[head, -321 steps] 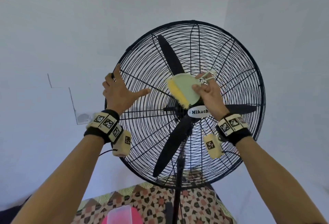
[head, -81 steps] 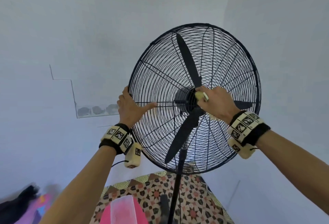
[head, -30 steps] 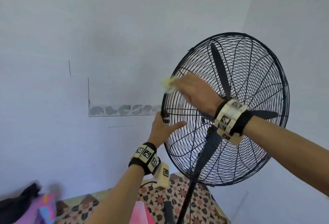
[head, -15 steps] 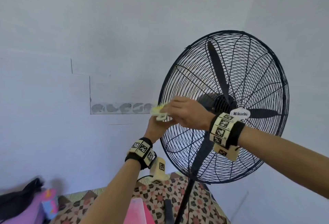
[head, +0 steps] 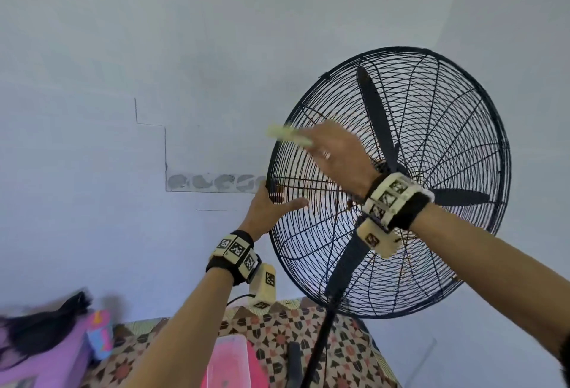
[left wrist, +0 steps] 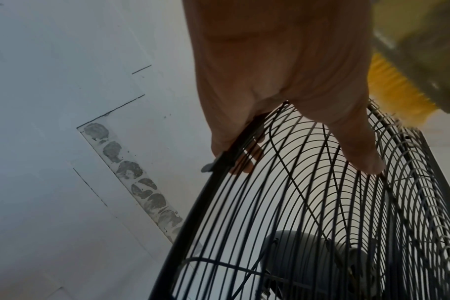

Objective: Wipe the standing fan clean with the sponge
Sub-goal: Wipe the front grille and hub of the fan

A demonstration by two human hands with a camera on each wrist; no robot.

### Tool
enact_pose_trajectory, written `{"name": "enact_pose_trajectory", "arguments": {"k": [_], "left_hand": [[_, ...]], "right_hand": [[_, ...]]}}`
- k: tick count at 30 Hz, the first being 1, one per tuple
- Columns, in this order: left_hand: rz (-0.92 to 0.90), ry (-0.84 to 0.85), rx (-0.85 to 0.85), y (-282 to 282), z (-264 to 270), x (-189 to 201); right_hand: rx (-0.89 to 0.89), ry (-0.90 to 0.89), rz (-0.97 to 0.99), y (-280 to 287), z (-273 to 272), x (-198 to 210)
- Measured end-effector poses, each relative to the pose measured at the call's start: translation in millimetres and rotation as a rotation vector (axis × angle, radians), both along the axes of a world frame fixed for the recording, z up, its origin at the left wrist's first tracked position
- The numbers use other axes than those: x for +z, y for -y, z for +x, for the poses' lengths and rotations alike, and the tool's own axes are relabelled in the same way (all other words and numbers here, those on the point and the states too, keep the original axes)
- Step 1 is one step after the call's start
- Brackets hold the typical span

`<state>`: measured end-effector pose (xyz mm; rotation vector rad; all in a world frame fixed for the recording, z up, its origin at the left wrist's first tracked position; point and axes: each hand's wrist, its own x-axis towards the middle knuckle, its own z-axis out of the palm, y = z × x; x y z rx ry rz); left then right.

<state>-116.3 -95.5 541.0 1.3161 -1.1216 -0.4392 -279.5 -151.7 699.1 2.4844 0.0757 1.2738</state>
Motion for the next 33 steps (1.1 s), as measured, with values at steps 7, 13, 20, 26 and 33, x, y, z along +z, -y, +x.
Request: {"name": "enact_pose_trajectory", "arguments": {"k": [7, 13, 20, 26, 33], "left_hand": [[-0.022, -0.086, -0.042, -5.3, -6.1, 4.8], [-0.132, -0.164, -0.116, -7.9, -1.1, 69.1], [0.004, -0.061, -0.192, 5.9, 24.6, 124.5], [0.056, -0.172, -0.319, -3.5, 41.5, 128.2], [0.045, -0.185, -0.230, -1.6, 40.7, 120.7]], "right_hand": [[-0.002, -0.267, -0.020, -9.6, -10.1, -20.3], [-0.135, 0.362, 0.321, 14.2, -37.1, 25.1], [-0.004, -0.065, 0.064, -3.2, -45.4, -47.8], [-0.095, 0.289, 0.181, 15.2, -49.9, -3.1], [0.003, -0.200, 0.024, -3.8, -61.0, -74.9]]}}
